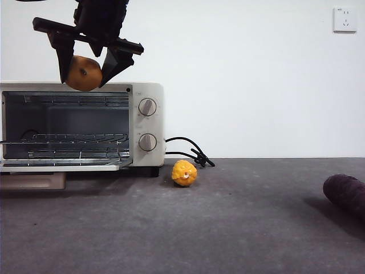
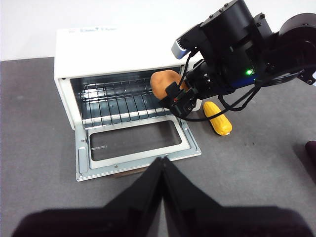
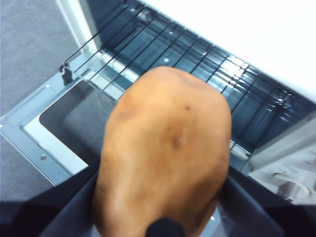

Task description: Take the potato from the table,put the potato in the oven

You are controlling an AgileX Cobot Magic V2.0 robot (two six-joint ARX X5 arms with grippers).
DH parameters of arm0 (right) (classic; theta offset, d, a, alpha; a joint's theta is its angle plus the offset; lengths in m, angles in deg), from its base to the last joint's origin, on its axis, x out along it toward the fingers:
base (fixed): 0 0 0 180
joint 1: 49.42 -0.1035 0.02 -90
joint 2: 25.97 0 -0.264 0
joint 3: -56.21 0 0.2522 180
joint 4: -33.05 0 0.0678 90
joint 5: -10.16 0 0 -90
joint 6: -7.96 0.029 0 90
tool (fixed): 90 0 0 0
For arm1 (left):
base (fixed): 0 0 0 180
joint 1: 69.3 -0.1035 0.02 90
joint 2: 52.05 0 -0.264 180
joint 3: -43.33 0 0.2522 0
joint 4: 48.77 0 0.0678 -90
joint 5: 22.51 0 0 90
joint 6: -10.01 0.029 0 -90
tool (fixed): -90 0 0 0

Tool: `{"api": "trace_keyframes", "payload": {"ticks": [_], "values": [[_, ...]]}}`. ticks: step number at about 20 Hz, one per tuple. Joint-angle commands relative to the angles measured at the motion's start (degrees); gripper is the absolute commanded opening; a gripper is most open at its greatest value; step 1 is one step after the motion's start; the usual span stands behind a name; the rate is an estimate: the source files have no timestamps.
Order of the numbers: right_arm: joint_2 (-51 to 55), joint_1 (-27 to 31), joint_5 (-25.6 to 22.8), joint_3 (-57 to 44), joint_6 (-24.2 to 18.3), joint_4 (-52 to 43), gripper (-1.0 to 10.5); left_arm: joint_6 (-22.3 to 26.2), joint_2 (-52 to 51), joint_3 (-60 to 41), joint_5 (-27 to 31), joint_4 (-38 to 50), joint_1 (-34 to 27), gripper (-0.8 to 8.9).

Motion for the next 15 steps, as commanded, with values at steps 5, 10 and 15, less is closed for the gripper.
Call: {"api": "trace_keyframes", "payload": {"ticks": [5,10,15], "values": [[-1.7,0.2,0.5,-6.9,-0.2,-7.9,0.9,0.6,1.5,0.0,0.0,0.1,0.4,-0.05],[-1.7,0.9,0.3,-13.9,0.0,-15.1,0.9,0.5,1.6,0.0,0.1,0.1,0.9,-0.05],[-1.7,2.0,-1.2,-17.4,0.0,-20.1,0.9,0.5,1.9,0.0,0.1,0.1,0.9,-0.05]]}}
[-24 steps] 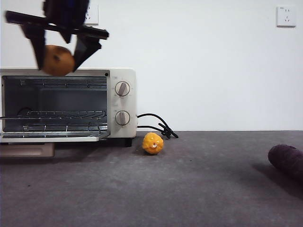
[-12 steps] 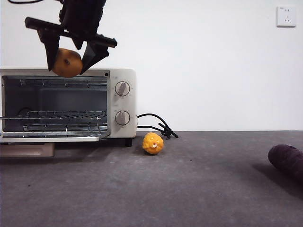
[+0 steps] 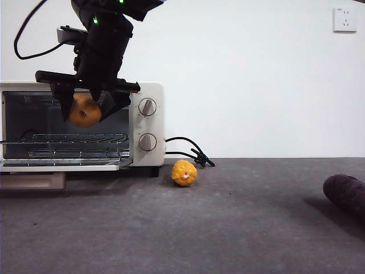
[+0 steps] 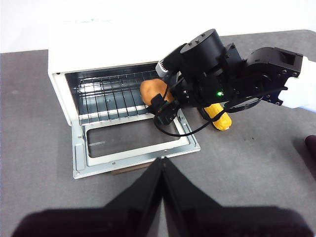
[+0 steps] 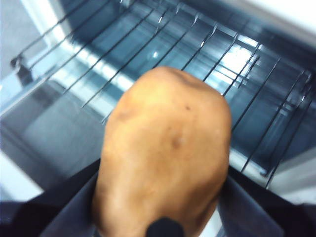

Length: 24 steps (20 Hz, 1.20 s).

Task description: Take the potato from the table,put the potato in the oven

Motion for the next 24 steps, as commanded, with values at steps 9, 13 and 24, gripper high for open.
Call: {"api": "trace_keyframes", "payload": {"ticks": [9,13,24], "values": [[-2.1,1.1,-2.1,-2.0,0.4,-7.3,0.5,0.5,1.8,0.0,0.1,0.1,0.3,-0.05],[-2.9,1.2,-2.1,-2.0,0.4,-9.6,0.5,0.5,2.0,0.0,0.1,0.1,0.3,-0.05],[-5.3,1.5,-4.1,-2.0,0.4,-13.3,0.6,0.5,3.1,0.0,0.2,0.1,0.3,-0.05]]}}
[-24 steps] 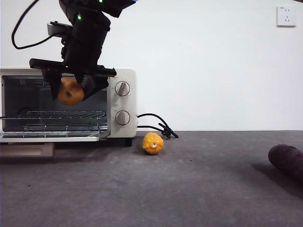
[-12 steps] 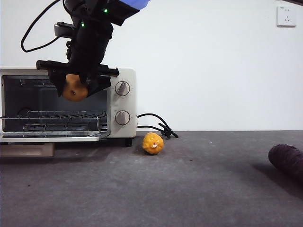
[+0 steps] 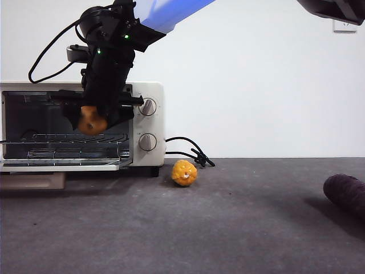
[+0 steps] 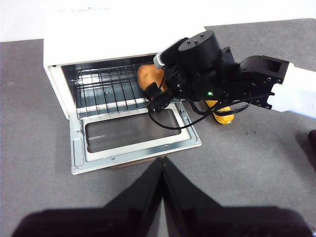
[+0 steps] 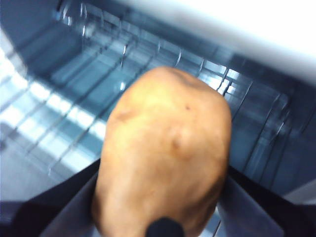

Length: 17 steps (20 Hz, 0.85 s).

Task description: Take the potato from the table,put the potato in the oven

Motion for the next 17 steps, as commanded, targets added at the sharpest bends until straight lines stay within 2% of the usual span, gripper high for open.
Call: {"api": "trace_keyframes", "payload": {"ticks": [1,4,8,10,11,17], "values": [[-1.6,-0.1,-0.9,-0.6,0.3,-0.8,0.6,0.5,0.4,0.0,0.2,0.1,0.3,-0.05],[-1.8,-0.1,-0.9,-0.6,0.3,-1.1,0.8,0.5,0.7,0.0,0.1,0.1,0.3,-0.05],[-1.9,-0.1,-0.8,-0.6,0.4,-2.7,3.6,0.5,1.1,0.0,0.2,0.1,0.3,-0.05],[-1.9,-0.1,-0.7,-0.6,0.3,-3.1,5.4,0.5,1.2,0.0,0.2,0.1,0.3,-0.05],[-1.9,-0.1,-0.7,-0.6,0.3,-3.1,5.7,0.5,1.3,0.0,0.2,0.1,0.3,-0.05],[-1.9,-0.1,-0.7,-0.6,0.4,-3.3,5.7,0.5,1.4,0.0,0.2,0.1,0.3,-0.05]]}}
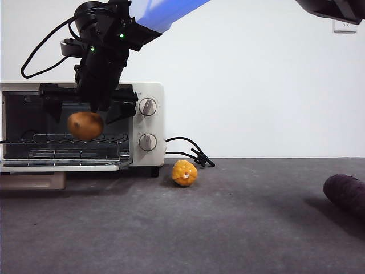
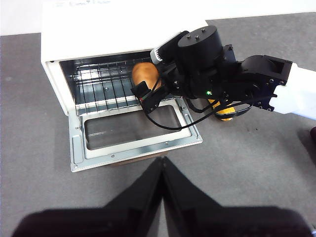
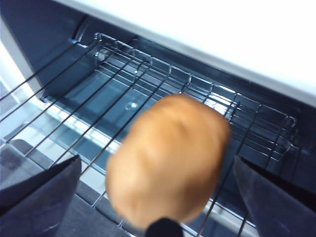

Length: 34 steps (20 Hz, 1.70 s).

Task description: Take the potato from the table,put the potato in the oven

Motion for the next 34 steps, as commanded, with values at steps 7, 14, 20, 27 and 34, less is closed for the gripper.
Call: {"api": "trace_keyframes", "payload": {"ticks": [7,14,20,27,34], "values": [[-1.7,-0.8,-0.5,4.4,2.4,9.0,5.7,0.5,-0.1,0.0,0.2,0.1,0.3,-0.05],[-1.6,-3.0,-0.1,16.8,3.2,28.0,5.7,1.9,-0.1,0.0,0.2,0.1,0.3,-0.05],[-1.6,-5.2,1.5,34.0,2.0,50.9,2.3,4.0,2.0,0.0,2.3,0.1,0.2,-0.05],[0.6,-7.5,0.3,41.4,0.2,55.3,0.2,5.6,7.4,0.0,5.6,0.6,0.2,-0.05],[5.7,-14.1,0.3,41.4,0.2,55.4,0.0,6.5,13.4,0.0,8.8,2.9,-1.3,-0.05]]}}
